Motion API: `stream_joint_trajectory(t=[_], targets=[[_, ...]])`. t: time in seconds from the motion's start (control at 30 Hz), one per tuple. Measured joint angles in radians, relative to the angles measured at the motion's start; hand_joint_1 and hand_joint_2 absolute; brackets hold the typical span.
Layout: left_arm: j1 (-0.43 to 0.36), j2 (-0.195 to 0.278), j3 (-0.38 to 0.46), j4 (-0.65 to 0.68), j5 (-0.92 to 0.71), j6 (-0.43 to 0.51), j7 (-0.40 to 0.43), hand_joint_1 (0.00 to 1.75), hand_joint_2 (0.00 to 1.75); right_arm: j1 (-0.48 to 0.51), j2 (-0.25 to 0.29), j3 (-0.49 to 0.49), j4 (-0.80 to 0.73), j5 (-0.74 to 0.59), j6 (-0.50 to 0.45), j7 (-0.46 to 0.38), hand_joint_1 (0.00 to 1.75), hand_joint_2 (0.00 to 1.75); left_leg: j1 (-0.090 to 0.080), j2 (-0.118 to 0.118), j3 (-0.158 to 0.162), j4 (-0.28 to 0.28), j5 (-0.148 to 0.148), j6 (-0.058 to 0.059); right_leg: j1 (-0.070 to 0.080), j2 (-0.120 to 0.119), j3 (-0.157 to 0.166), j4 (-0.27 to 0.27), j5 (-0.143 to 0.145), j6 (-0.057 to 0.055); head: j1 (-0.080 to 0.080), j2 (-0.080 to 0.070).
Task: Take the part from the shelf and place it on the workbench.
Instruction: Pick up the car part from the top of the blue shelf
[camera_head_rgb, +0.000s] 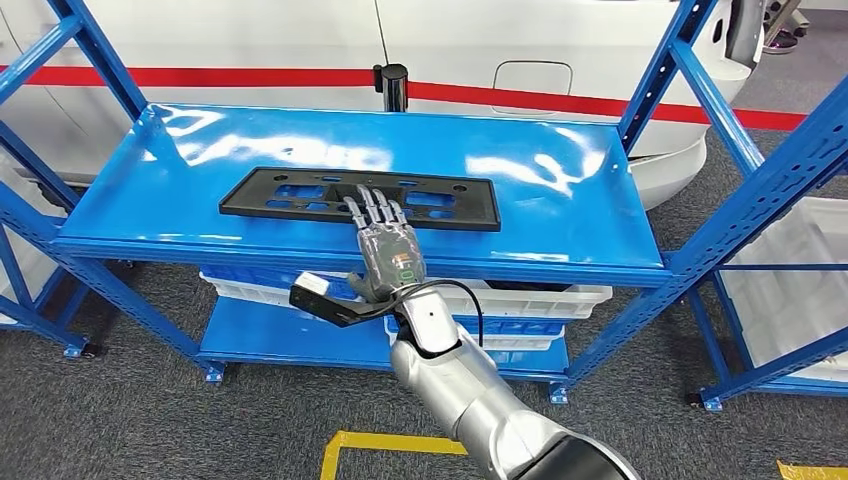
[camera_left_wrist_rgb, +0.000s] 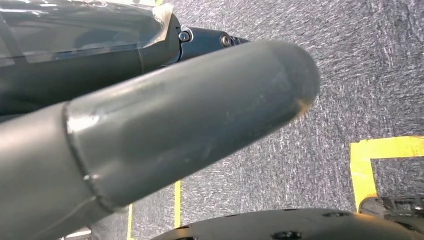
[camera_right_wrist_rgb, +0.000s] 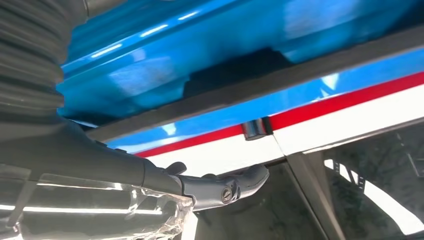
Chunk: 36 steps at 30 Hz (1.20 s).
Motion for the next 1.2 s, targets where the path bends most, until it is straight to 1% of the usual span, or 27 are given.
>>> stream_joint_trajectory(t=[0.13, 0.23, 0.37, 0.53, 0.83, 0.97, 1.2], targets=[[0.0, -0.001, 0.006, 0.0, 0.0, -0.014, 0.006, 0.0, 0.0, -0.029, 0.0, 0.093, -0.006, -0.023, 0.0, 0.041, 0.0, 1.75, 0.0, 0.0, 0.0, 0.0, 0.0, 0.0, 0.0, 0.0, 0.0, 0.0, 0.0, 0.0, 0.0, 0.0], [-0.001, -0.002, 0.01, 0.0, 0.0, -0.018, 0.009, 0.0, 0.0, -0.054, 0.0, 0.145, -0.006, -0.026, 0.0, 0.064, 0.0, 1.75, 0.0, 0.0, 0.0, 0.0, 0.0, 0.0, 0.0, 0.0, 0.0, 0.0, 0.0, 0.0, 0.0, 0.0], [-0.001, -0.005, 0.013, 0.0, -0.003, -0.017, 0.014, 0.0, 0.0, -0.076, 0.0, 0.172, -0.006, -0.018, 0.0, 0.073, 0.0, 1.75, 0.0, 0.0, 0.0, 0.0, 0.0, 0.0, 0.0, 0.0, 0.0, 0.0, 0.0, 0.0, 0.0, 0.0], [-0.001, -0.01, 0.013, 0.0, -0.007, -0.014, 0.01, 0.0, 0.0, -0.098, -0.001, 0.169, -0.005, 0.044, 0.0, 0.085, 0.0, 1.75, 0.0, 0.0, 0.0, 0.0, 0.0, 0.0, 0.0, 0.0, 0.0, 0.0, 0.0, 0.0, 0.0, 0.0], [-0.001, -0.014, 0.013, 0.0, -0.028, -0.02, 0.024, 0.0, 0.0, -0.097, -0.005, 0.078, -0.003, 0.123, 0.0, 0.049, 0.0, 1.75, 0.0, 0.0, 0.0, 0.0, 0.0, 0.0, 0.0, 0.0, 0.0, 0.0, 0.0, 0.0, 0.0, 0.0], [-0.001, -0.014, 0.013, 0.0, -0.044, -0.022, 0.025, 0.0, 0.0, -0.092, -0.011, 0.008, 0.0, 0.162, 0.0, 0.029, 0.0, 1.75, 0.0, 0.0, 0.0, 0.0, 0.0, 0.0, 0.0, 0.0, 0.0, 0.0, 0.0, 0.0, 0.0, 0.0], [-0.001, -0.015, 0.013, 0.0, -0.072, -0.023, 0.018, 0.0, 0.0, -0.073, -0.037, -0.115, -0.003, 0.188, 0.0, 0.015, 0.0, 1.75, 0.0, 0.0, 0.001, 0.001, 0.0, 0.0, 0.0, 0.0, 0.0, 0.0, 0.0, 0.0, 0.0, 0.0]])
